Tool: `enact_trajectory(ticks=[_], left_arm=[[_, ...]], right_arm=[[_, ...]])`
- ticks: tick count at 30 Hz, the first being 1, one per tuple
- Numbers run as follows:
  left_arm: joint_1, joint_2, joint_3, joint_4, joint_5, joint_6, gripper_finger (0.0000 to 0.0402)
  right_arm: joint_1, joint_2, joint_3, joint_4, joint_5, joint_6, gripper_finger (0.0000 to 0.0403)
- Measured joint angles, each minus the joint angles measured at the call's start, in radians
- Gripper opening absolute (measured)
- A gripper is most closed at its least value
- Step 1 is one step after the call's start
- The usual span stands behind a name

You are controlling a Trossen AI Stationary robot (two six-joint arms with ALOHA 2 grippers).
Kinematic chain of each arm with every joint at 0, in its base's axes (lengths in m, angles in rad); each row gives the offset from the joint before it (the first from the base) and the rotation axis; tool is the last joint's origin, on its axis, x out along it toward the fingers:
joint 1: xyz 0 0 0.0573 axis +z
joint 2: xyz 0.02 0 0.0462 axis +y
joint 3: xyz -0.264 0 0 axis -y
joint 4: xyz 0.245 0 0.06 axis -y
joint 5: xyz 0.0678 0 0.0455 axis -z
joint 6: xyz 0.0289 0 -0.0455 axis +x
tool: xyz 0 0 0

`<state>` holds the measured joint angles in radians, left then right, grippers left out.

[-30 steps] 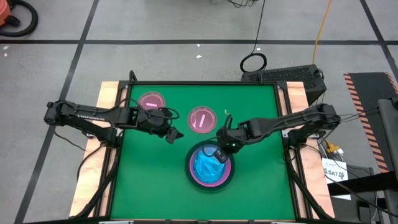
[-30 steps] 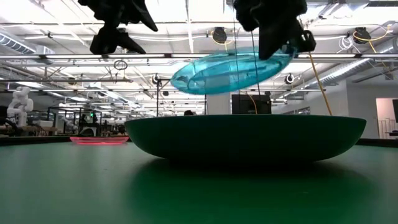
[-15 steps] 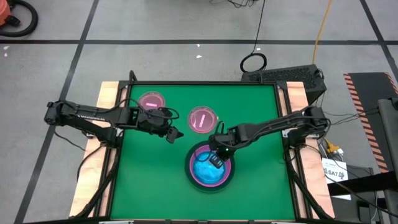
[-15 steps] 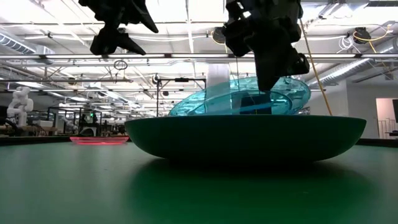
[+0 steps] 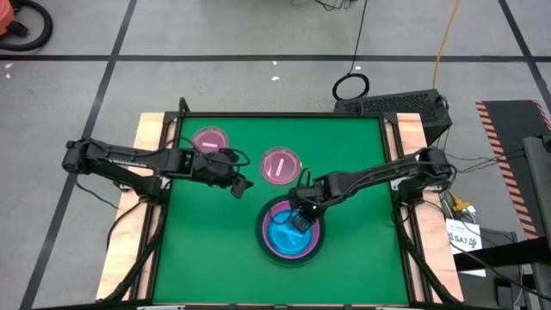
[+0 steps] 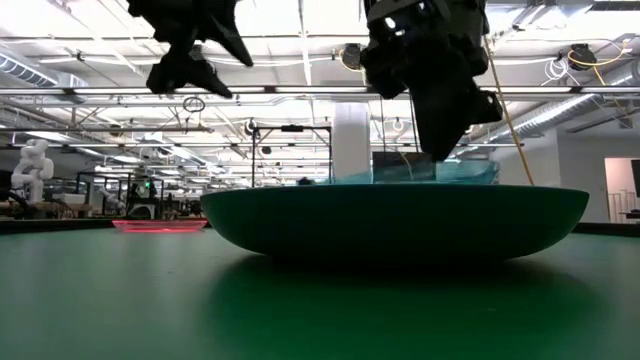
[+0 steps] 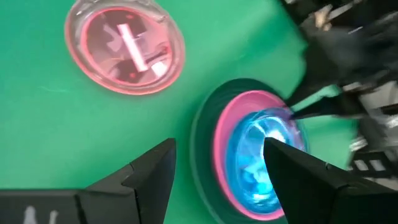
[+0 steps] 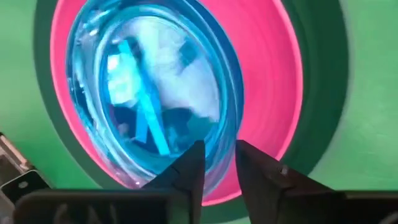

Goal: Stack plastic plates
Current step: Stack the blue transparent plate on top of the other blue transparent plate, then stack the right pink transparent plate on top of the blue transparent plate

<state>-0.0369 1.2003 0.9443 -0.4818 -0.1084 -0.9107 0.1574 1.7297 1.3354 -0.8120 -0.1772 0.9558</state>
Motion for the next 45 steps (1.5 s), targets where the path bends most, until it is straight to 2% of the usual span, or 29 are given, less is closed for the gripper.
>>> enact_trajectory(ticks=[5, 9, 14, 19, 24, 27, 29, 32, 40, 45], left_arm=[[0.025, 0.054, 0.000, -0.011, 0.008, 0.025, 0.0248], [0.046, 0.109, 0.000, 0.019, 0.055, 0.034, 0.0248], [0.076, 0.157, 0.000, 0.036, 0.082, 0.028, 0.0248], [0.154, 0.192, 0.000, 0.039, 0.083, -0.014, 0.0248], [0.271, 0.235, 0.000, 0.042, 0.114, -0.017, 0.0248], [0.344, 0.278, 0.000, 0.063, 0.173, -0.034, 0.0248], [0.380, 0.307, 0.000, 0.092, 0.204, -0.043, 0.0248], [0.412, 0.330, 0.000, 0.119, 0.211, -0.064, 0.0248], [0.436, 0.368, 0.000, 0.178, 0.193, -0.103, 0.0248], [0.436, 0.420, 0.000, 0.212, 0.178, -0.104, 0.0248]], right_arm=[[0.000, -0.056, 0.000, -0.019, 0.027, 0.019, 0.0111], [-0.001, -0.115, 0.000, -0.028, 0.050, 0.019, 0.0120], [-0.006, -0.200, 0.000, -0.041, 0.099, -0.047, 0.0121], [-0.014, -0.295, 0.000, -0.105, 0.143, -0.144, 0.0120], [-0.014, -0.394, 0.000, -0.188, 0.292, -0.259, 0.0120], [-0.022, -0.442, 0.000, -0.233, 0.395, -0.315, 0.0120], [-0.039, -0.471, 0.000, -0.255, 0.424, -0.365, 0.0120], [-0.078, -0.503, 0.000, -0.255, 0.388, -0.457, 0.0120], [-0.200, -0.555, 0.000, -0.263, 0.148, -0.666, 0.0105], [-0.260, -0.579, 0.000, -0.282, 0.123, -0.746, 0.0089]])
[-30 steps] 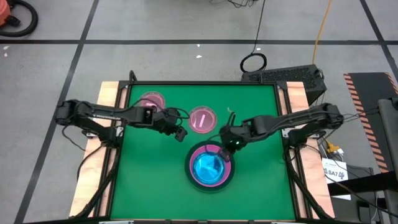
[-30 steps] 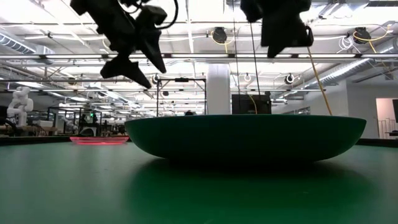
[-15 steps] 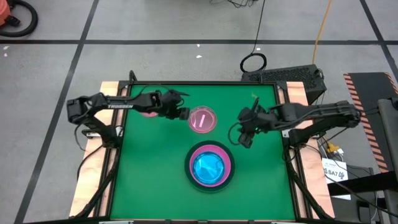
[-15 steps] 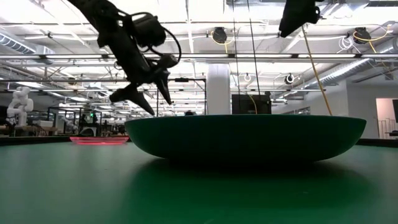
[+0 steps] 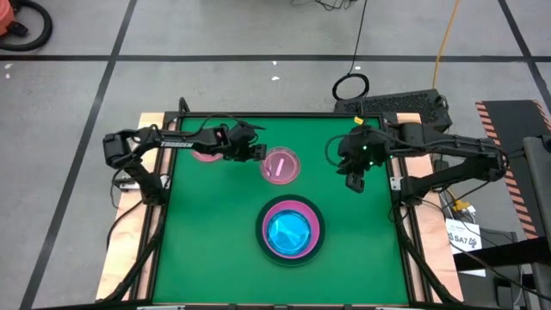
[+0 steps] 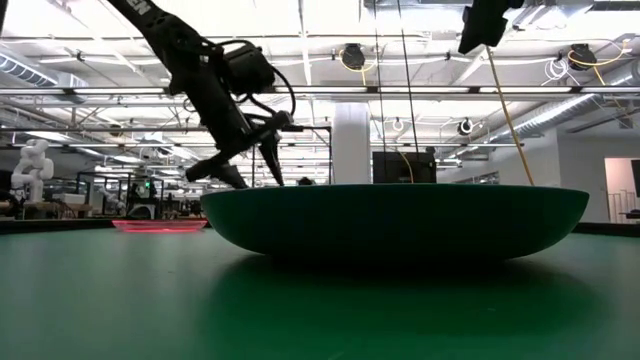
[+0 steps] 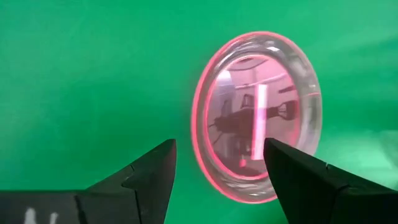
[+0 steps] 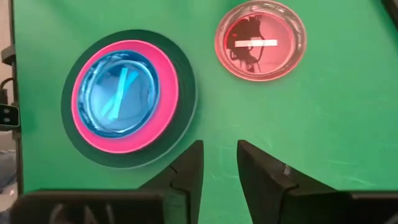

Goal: Stack plastic plates
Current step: Stack the right pink transparent plate on top of the blue transparent plate

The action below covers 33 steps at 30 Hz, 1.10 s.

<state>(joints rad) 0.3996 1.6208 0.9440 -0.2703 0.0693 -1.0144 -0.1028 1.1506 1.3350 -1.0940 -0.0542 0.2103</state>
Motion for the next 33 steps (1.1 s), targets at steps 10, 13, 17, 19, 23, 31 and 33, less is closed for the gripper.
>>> enact_trajectory(ticks=[10, 13, 17, 19, 23, 31, 33], left_arm=[[-0.003, 0.078, 0.000, 0.075, -0.014, -0.040, 0.0248], [-0.003, 0.077, 0.000, 0.086, -0.040, -0.042, 0.0248], [-0.003, 0.077, 0.000, 0.082, -0.048, -0.060, 0.0248], [-0.003, 0.079, 0.000, 0.082, -0.048, -0.077, 0.0248], [-0.003, 0.097, 0.000, 0.087, -0.033, -0.114, 0.0248], [-0.032, 0.152, 0.000, 0.123, -0.016, -0.111, 0.0247], [-0.037, 0.169, 0.000, 0.152, -0.016, -0.109, 0.0238]], right_arm=[[-0.077, -0.025, 0.000, -0.011, -0.004, -0.063, 0.0073], [-0.094, -0.027, 0.000, -0.011, -0.033, -0.081, 0.0073], [-0.113, -0.027, 0.000, -0.008, -0.055, -0.096, 0.0073], [-0.120, -0.027, 0.000, 0.004, -0.055, -0.101, 0.0073], [-0.132, -0.027, 0.000, 0.022, -0.056, -0.102, 0.0073], [-0.133, -0.027, 0.000, 0.023, -0.056, -0.057, 0.0073], [-0.133, -0.027, 0.000, 0.022, -0.056, -0.039, 0.0073]])
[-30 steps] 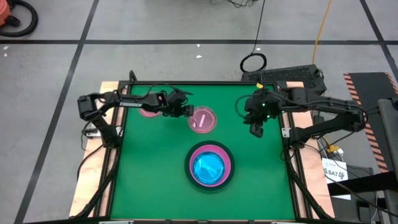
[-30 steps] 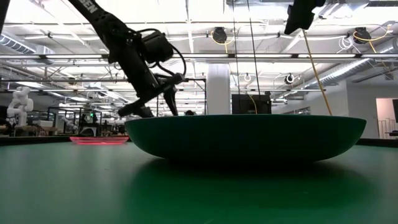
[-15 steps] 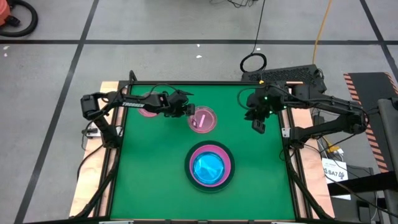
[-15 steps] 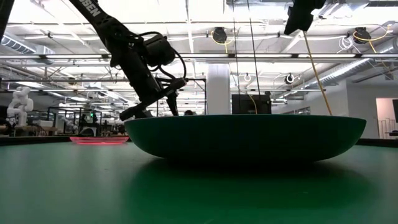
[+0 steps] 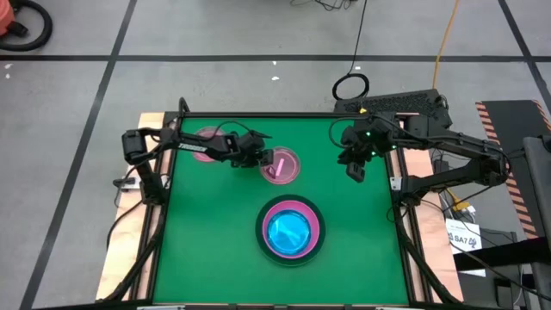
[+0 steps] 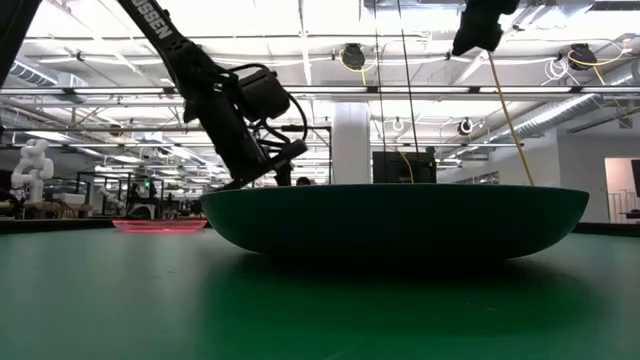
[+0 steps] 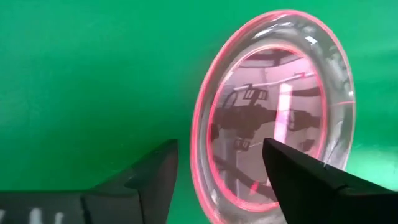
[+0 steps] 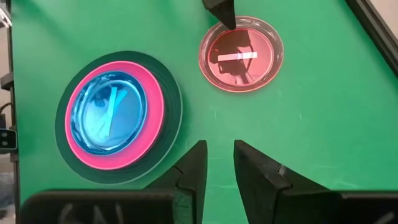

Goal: Stack plastic plates
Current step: Stack the right pink transparent plate on top of the blue transparent plate

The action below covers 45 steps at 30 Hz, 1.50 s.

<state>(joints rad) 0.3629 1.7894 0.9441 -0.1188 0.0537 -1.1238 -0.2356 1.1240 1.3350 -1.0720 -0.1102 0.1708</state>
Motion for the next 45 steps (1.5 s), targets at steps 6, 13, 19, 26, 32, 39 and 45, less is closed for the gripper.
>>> enact_trajectory(ticks=[6, 13, 19, 26, 32, 39, 45], left_arm=[[-0.005, 0.035, 0.001, 0.048, 0.023, 0.015, 0.0154], [-0.003, 0.041, 0.000, 0.078, 0.030, 0.052, 0.0042], [0.003, 0.041, 0.000, 0.175, 0.091, 0.069, 0.0007], [0.003, -0.010, 0.000, 0.228, 0.148, 0.072, 0.0005], [-0.005, -0.104, 0.000, 0.224, 0.194, 0.075, 0.0004], [-0.059, -0.240, 0.000, 0.174, 0.204, 0.064, 0.0004], [-0.144, -0.361, 0.001, 0.038, 0.171, 0.067, 0.0003]], right_arm=[[0.001, 0.000, 0.000, -0.002, 0.000, 0.076, 0.0073], [0.005, 0.000, 0.000, 0.001, 0.000, 0.200, 0.0073], [0.036, 0.000, 0.000, 0.029, 0.000, 0.296, 0.0073], [0.094, -0.008, 0.000, 0.067, 0.000, 0.461, 0.0073], [0.150, -0.042, 0.000, 0.124, 0.003, 0.598, 0.0073], [0.226, -0.099, 0.000, 0.185, 0.054, 0.738, 0.0073], [0.309, -0.132, 0.000, 0.211, 0.160, 0.812, 0.0073]])
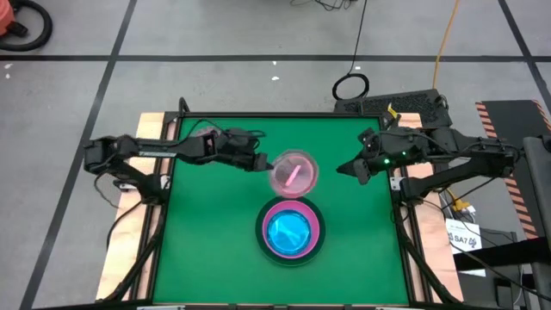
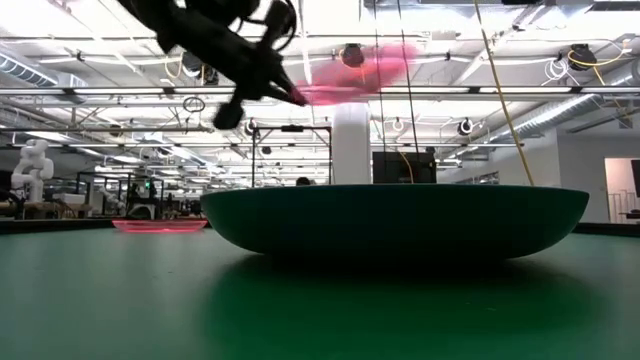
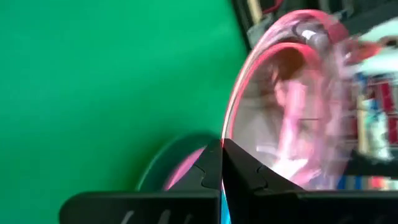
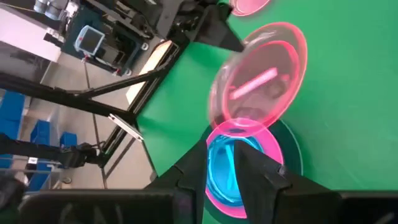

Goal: Stack plastic plates
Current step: Stack the right pink transparent plate on top of the blue transparent plate

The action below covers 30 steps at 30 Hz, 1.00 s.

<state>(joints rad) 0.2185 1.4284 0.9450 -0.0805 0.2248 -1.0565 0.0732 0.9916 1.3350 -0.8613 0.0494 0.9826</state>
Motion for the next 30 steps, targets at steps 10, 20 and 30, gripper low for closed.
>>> enact_trajectory(ticks=[10, 20, 30], left_arm=[[-0.191, -0.142, -0.001, -0.129, -0.143, -0.069, 0.0003], [-0.346, -0.154, 0.096, -0.300, -0.250, -0.131, 0.0003], [-0.385, -0.066, 0.292, -0.624, -0.325, -0.119, 0.0003]], right_arm=[[0.076, 0.010, 0.000, 0.007, 0.022, 0.023, 0.0073], [0.089, 0.004, 0.000, 0.003, 0.060, -0.041, 0.0073], [0.089, -0.024, 0.000, -0.004, 0.059, -0.156, 0.0073]])
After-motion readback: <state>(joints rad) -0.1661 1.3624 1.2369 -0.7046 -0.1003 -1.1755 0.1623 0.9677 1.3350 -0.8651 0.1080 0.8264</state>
